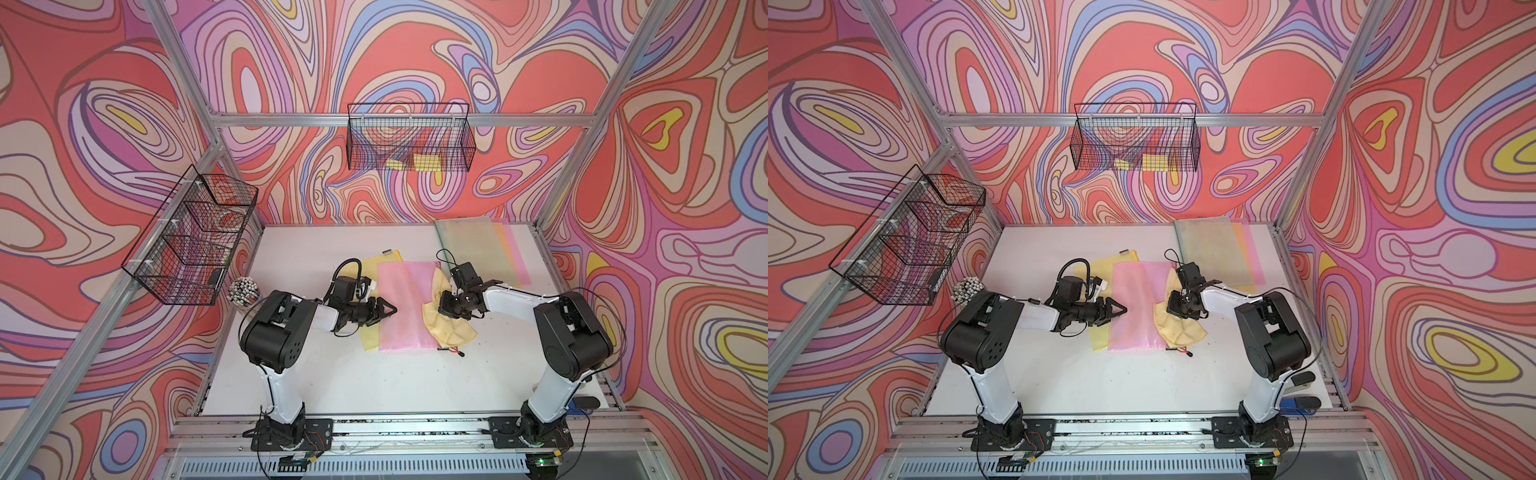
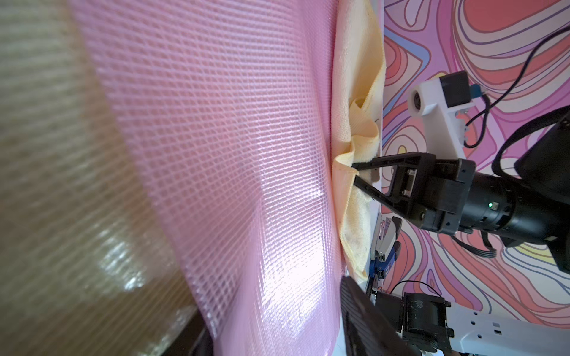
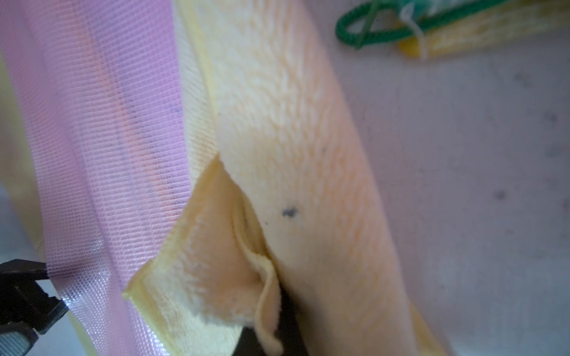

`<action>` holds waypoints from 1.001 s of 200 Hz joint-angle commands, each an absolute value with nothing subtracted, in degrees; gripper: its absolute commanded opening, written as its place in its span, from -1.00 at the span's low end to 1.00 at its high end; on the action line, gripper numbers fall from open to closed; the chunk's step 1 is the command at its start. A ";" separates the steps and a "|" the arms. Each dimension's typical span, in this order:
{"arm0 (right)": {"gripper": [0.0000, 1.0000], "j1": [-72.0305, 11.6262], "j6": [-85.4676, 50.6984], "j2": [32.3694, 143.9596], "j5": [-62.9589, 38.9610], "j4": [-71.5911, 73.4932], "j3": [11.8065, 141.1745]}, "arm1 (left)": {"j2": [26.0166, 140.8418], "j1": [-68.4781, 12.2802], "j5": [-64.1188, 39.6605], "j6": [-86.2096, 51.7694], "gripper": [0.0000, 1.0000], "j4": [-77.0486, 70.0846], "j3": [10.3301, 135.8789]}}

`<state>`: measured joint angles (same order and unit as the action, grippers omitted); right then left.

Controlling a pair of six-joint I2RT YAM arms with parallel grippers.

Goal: Wipe the document bag
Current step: Wipe the dirt from the document bag.

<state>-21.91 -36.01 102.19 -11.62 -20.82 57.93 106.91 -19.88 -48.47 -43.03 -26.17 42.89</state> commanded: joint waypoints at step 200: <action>-1.00 -34.24 -35.06 110.32 -16.88 -24.17 83.01 | 98.01 -20.57 -40.25 -38.77 -1.00 -12.67 39.71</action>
<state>-32.82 -34.96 103.79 -11.27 -27.33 78.50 100.12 -20.32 -41.32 -39.20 -13.30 41.69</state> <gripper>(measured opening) 0.048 0.050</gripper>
